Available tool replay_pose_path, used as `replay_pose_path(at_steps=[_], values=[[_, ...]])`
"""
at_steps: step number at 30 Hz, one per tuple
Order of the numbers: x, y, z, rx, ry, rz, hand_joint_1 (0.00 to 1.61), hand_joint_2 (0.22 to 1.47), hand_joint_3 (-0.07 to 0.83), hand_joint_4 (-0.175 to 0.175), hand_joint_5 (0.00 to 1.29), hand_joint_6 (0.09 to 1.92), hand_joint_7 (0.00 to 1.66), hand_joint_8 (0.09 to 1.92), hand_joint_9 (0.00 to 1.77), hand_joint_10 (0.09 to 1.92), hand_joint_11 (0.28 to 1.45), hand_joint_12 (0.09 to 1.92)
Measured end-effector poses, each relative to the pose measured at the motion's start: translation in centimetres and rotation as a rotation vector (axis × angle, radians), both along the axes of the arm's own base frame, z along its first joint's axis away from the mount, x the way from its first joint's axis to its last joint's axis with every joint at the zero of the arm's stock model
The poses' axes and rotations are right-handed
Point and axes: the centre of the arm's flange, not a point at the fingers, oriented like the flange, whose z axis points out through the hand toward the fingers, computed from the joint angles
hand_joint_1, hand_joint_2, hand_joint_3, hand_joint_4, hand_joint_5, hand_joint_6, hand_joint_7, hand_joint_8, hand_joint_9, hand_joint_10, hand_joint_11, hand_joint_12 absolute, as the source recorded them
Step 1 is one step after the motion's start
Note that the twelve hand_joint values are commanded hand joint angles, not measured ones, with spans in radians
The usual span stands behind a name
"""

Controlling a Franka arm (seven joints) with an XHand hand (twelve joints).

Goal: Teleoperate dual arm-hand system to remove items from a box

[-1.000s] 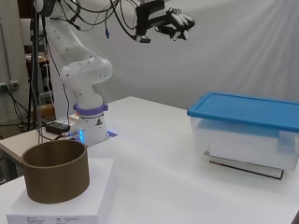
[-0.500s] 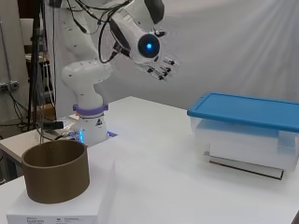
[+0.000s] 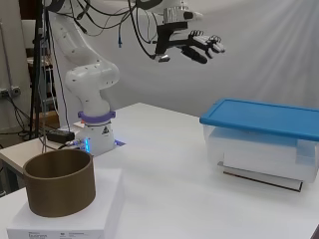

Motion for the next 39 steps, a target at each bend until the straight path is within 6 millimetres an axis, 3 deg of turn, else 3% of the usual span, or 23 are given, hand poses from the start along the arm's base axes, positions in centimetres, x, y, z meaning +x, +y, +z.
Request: replay_pose_path(at_steps=[1, 2, 4, 5, 6, 7, 8, 10, 15, 21, 27, 34, 35, 37, 39], values=[[-0.2, 0.0, -1.4, 0.012, -0.035, 0.023, 0.96, 1.12, 0.007, 0.149, 0.69, 1.49, 0.91, 1.56, 1.12, 1.56, 1.01, 1.48], [-0.2, -0.2, -2.6, 0.024, -0.062, 0.054, 1.07, 1.15, 0.005, 0.163, 0.81, 1.71, 1.1, 1.75, 1.3, 1.74, 1.12, 1.68], [-0.2, -0.6, -5.2, 0.038, -0.102, 0.159, 1.16, 1.19, 0.008, 0.173, 0.9, 1.87, 1.22, 1.9, 1.4, 1.88, 1.19, 1.82], [-0.2, -0.6, -5.3, 0.041, -0.107, 0.184, 1.04, 1.23, 0.018, 0.175, 0.8, 1.77, 1.05, 1.91, 1.24, 1.9, 1.03, 1.8], [-0.1, -0.6, -4.9, 0.046, -0.11, 0.2, 0.73, 1.0, 0.021, 0.116, 0.5, 1.11, 0.64, 1.27, 0.77, 1.36, 0.72, 1.3], [-0.1, -0.5, -4.1, 0.048, -0.114, 0.209, 0.47, 0.84, 0.018, 0.072, 0.27, 0.61, 0.35, 0.71, 0.42, 0.82, 0.53, 0.81], [0.0, -0.4, -3.3, 0.039, -0.113, 0.212, 0.32, 0.75, 0.013, 0.047, 0.13, 0.31, 0.17, 0.36, 0.22, 0.46, 0.43, 0.46], [0.5, 0.5, -2.4, -0.016, -0.091, 0.21, 0.22, 0.7, 0.007, 0.029, 0.03, 0.09, 0.04, 0.09, 0.08, 0.14, 0.39, 0.13], [1.5, 2.5, -5.2, -0.1, -0.031, 0.194, 0.24, 0.73, 0.017, 0.024, 0.0, 0.09, 0.0, 0.09, 0.05, 0.09, 0.37, 0.09], [1.2, 2.7, -9.9, -0.141, -0.059, 0.21, 0.27, 0.7, -0.002, 0.005, 0.0, 0.09, 0.0, 0.09, 0.07, 0.09, 0.37, 0.09], [3.6, 3.2, -15.3, -0.195, 0.013, 0.232, 0.31, 0.71, 0.001, -0.012, 0.0, 0.09, 0.0, 0.09, 0.08, 0.09, 0.38, 0.09], [6.3, 4.4, -18.0, -0.233, 0.068, 0.263, 0.33, 0.7, -0.001, -0.027, 0.0, 0.09, 0.0, 0.09, 0.1, 0.09, 0.39, 0.09], [6.7, 4.7, -18.3, -0.247, 0.067, 0.267, 0.43, 0.74, 0.011, -0.028, 0.0, 0.09, 0.0, 0.09, 0.1, 0.09, 0.39, 0.09], [7.0, 5.2, -18.5, -0.298, 0.052, 0.277, 1.04, 0.99, 0.129, -0.016, 0.15, 0.09, 0.07, 0.09, 0.18, 0.09, 0.37, 0.09], [7.7, 5.1, -18.5, -0.312, 0.054, 0.261, 1.26, 1.15, 0.125, -0.04, 0.4, 0.09, 0.28, 0.09, 0.37, 0.09, 0.38, 0.09]])
